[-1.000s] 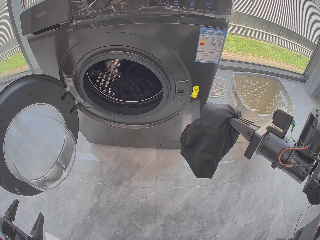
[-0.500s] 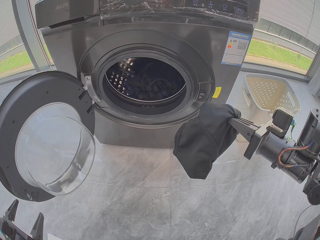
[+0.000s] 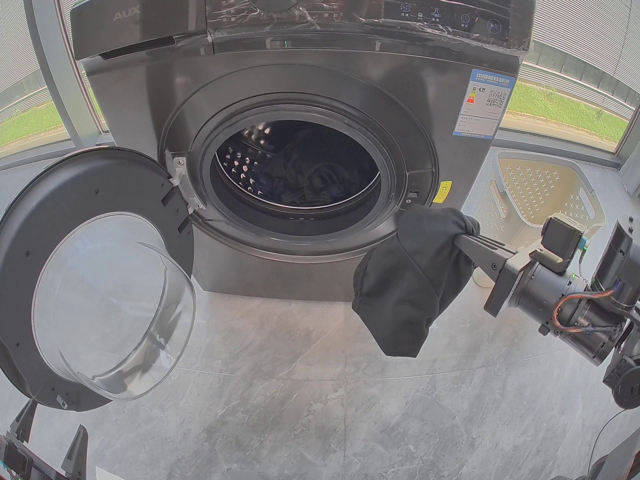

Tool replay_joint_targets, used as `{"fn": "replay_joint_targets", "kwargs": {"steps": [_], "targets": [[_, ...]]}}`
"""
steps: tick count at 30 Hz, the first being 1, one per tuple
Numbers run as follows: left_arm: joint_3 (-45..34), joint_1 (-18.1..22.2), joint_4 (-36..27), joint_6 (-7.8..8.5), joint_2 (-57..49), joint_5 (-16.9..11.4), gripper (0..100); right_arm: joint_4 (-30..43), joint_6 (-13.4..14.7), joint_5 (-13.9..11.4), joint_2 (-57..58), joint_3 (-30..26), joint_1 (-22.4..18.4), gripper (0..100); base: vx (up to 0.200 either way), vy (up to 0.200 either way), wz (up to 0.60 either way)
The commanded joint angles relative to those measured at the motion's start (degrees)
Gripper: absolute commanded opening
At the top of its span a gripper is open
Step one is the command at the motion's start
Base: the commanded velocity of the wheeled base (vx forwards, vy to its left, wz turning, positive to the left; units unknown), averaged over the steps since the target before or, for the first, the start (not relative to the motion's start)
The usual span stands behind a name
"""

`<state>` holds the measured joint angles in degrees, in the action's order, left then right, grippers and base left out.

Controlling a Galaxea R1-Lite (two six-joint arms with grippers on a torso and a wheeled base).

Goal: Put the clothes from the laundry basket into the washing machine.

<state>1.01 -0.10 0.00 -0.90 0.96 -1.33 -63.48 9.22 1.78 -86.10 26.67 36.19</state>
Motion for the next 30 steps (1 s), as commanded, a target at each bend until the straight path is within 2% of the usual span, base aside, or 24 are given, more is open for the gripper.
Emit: {"fn": "replay_joint_targets", "kwargs": {"steps": [1,4,10,15,17,21,22,23,24,25,26,27,28,29,30], "targets": [[-1.0,0.1,0.0,0.55,-0.9,-0.1,100,-0.2,0.9,1.5,-2.5,2.2,-0.5,0,0.0,0.0,0.0],[-1.0,0.1,0.0,1.17,-1.0,-0.1,100,-0.2,1.6,2.9,-3.1,3.5,-0.5,0,0.0,0.0,0.0],[-1.0,0.2,0.1,0.55,-0.9,0.0,100,-0.1,1.7,3.6,-4.8,7.6,3.1,0,0.0,0.0,0.0],[-1.0,0.2,0.0,0.11,-0.9,0.0,100,-0.4,1.8,4.5,-9.6,10.9,3.5,0,0.0,0.0,0.0],[-1.0,0.3,0.4,0.99,-1.0,-0.1,100,-1.0,2.0,5.8,-10.9,12.8,4.9,0,0.0,0.0,0.0],[-1.0,0.2,1.1,1.78,-1.0,-0.6,100,-2.3,3.9,6.0,-13.9,17.2,7.1,0,0.0,0.0,0.0],[-0.3,0.3,1.8,0.73,-1.0,-0.6,100,-2.7,4.1,6.0,-14.4,18.0,7.5,0,0.0,0.0,0.0],[0.3,0.3,2.3,0.46,-1.0,-0.8,100,-2.9,4.1,6.0,-14.4,18.2,7.7,0,0.0,0.0,0.0],[5.2,0.4,4.3,-0.94,-0.3,-2.3,100,-3.7,4.1,5.7,-14.9,19.0,8.1,0,0.0,0.0,0.0],[10.5,0.9,5.2,-2.44,1.8,-5.4,100,-4.1,4.1,5.5,-15.3,19.6,8.6,0,0.0,0.0,0.0],[13.1,0.9,4.7,-2.88,4.8,-8.6,100,-4.2,4.2,5.4,-15.5,19.9,9.2,0,0.0,0.0,0.0],[13.3,1.0,4.7,-2.88,5.3,-9.0,100,-4.2,4.2,5.3,-15.6,19.9,9.3,0,0.0,0.0,0.0],[13.8,1.1,3.9,-2.7,10.1,-14.8,100,-4.2,4.4,5.2,-15.7,20.7,10.4,0,0.0,0.0,0.0],[13.3,0.9,3.8,-2.61,13.5,-18.4,100,-4.2,4.4,5.1,-15.7,21.0,10.9,0,0.0,0.0,0.0],[13.1,0.8,4.0,-2.61,14.6,-19.2,100,-4.2,4.4,5.0,-15.7,21.0,10.9,0,0.0,0.0,0.0]]}}
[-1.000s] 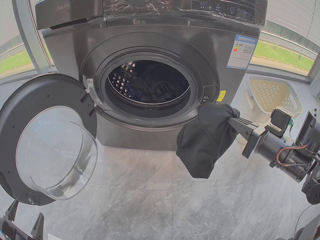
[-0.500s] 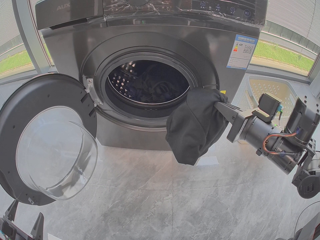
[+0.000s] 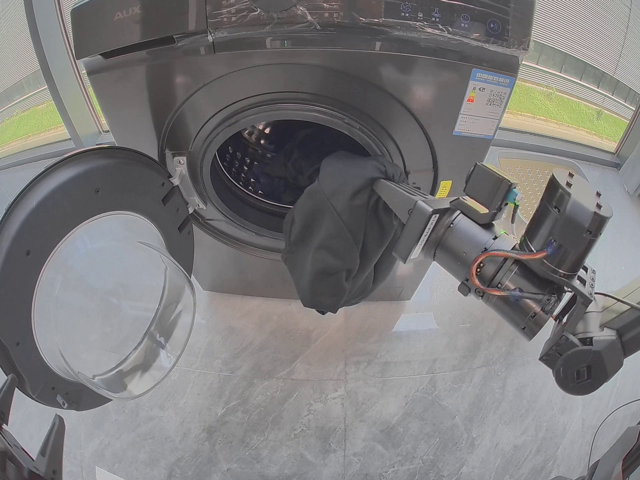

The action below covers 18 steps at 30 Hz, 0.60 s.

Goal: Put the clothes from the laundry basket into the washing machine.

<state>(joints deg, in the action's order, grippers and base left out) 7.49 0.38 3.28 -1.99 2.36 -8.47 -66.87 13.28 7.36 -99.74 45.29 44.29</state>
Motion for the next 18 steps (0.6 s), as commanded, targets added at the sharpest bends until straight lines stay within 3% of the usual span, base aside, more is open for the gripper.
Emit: {"fn": "replay_joint_targets", "kwargs": {"steps": [1,4,5,7,12,15,16,17,18], "targets": [[5.9,0.4,1.3,-1.26,18.1,-16.5,100,-0.9,0.3,-0.6,-2.0,2.3,3.2,0,0.0,0.0,0.0],[6.1,-0.1,5.2,-0.03,27.4,-21.4,100,-0.9,0.3,-1.0,-1.9,2.4,3.1,0,0.0,0.0,0.0],[6.0,-1.0,10.6,0.67,34.3,-22.3,100,-0.8,0.3,-1.5,-1.9,2.3,2.9,0,0.0,0.0,0.0],[5.9,-2.0,13.9,0.67,38.2,-22.5,100,-0.8,0.3,-1.7,-1.9,2.3,2.9,0,0.0,0.0,0.0],[5.9,-10.3,24.9,-0.03,52.3,-20.6,100,-0.8,0.3,-1.8,-2.5,2.5,2.6,0,0.0,0.0,0.0],[5.9,-10.3,24.9,-0.03,52.3,-20.6,100,-0.8,0.3,-1.8,-2.5,2.5,2.6,0,0.0,0.0,0.0],[6.1,-15.1,32.4,-0.47,61.6,-17.5,100,-0.7,0.3,-2.2,-3.2,4.0,2.5,0,0.0,0.0,0.0],[6.1,-15.1,32.4,-0.47,61.6,-17.5,100,-0.7,0.3,-2.2,-3.2,4.0,2.5,0,0.0,0.0,0.0],[6.4,-17.0,36.4,-1.44,66.1,-16.3,100,-0.4,0.3,-2.4,-3.8,4.8,2.5,0,0.0,0.0,0.0]]}}
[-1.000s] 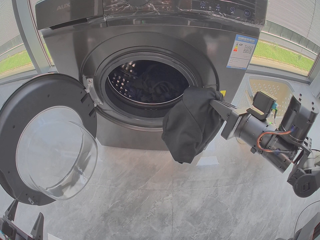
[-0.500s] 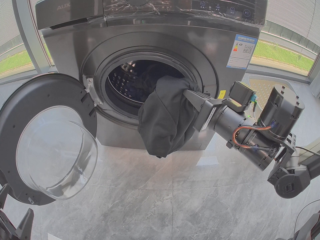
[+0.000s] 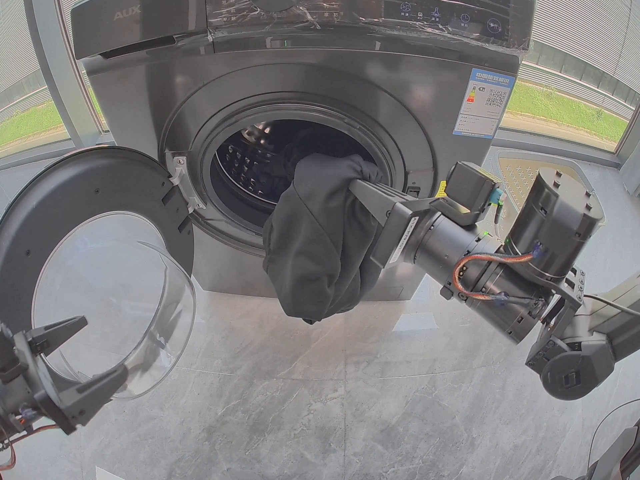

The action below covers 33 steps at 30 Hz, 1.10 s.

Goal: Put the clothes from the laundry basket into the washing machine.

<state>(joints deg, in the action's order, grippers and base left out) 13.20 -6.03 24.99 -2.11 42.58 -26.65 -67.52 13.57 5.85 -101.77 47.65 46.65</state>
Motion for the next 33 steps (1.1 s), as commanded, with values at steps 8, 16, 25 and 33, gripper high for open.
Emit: {"fn": "replay_joint_targets", "kwargs": {"steps": [8,16,25,33], "targets": [[4.3,-13.0,24.1,-2.02,41.6,1.9,100,-0.1,0.1,-1.3,-5.9,6.0,-0.2,0,0.0,0.0,0.0],[10.0,-13.7,26.3,-2.02,50.1,1.2,100,-0.1,0.1,-1.1,-6.7,7.3,-0.2,0,0.0,0.0,0.0],[14.9,-15.5,27.6,-1.85,56.4,1.2,100,-0.2,0.1,-0.6,-6.4,7.8,-0.2,0,0.0,0.0,0.0],[14.9,-18.4,31.0,-1.06,59.8,1.1,100,-0.2,0.1,-0.5,-6.3,7.7,-0.3,0,0.0,0.0,0.0]]}}
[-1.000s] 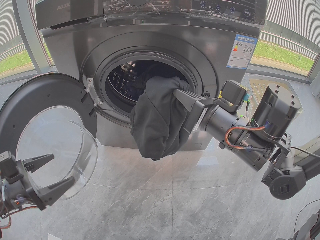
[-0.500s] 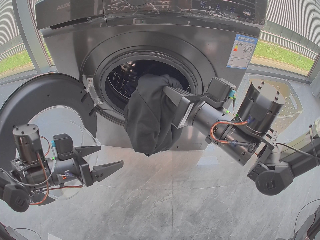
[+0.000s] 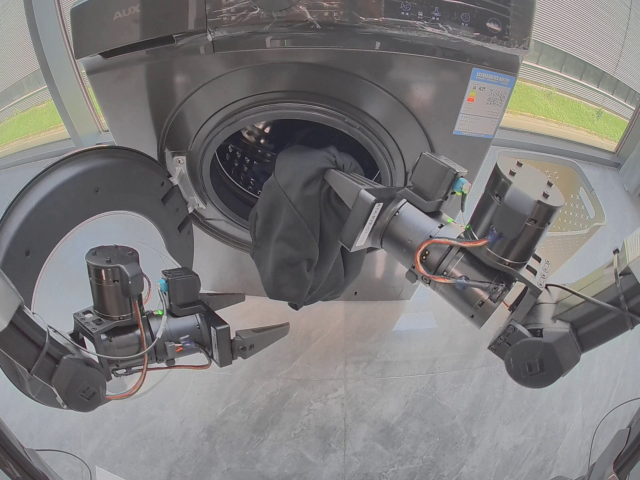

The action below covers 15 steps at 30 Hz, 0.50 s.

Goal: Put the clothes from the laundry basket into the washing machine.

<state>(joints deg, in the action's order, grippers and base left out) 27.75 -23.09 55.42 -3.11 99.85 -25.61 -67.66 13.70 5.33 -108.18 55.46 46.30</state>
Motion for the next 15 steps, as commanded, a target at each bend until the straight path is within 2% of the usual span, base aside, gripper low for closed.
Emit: {"fn": "replay_joint_targets", "kwargs": {"steps": [1,15], "targets": [[0.6,-1.6,1.3,-0.06,3.5,0.0,100,-0.1,0.0,0.1,0.2,0.1,0.1,0,0.0,0.0,0.0],[7.0,-2.7,10.5,-0.67,15.6,2.4,100,-0.1,0.0,0.3,0.2,0.0,0.9,0,0.0,0.0,0.0]]}}
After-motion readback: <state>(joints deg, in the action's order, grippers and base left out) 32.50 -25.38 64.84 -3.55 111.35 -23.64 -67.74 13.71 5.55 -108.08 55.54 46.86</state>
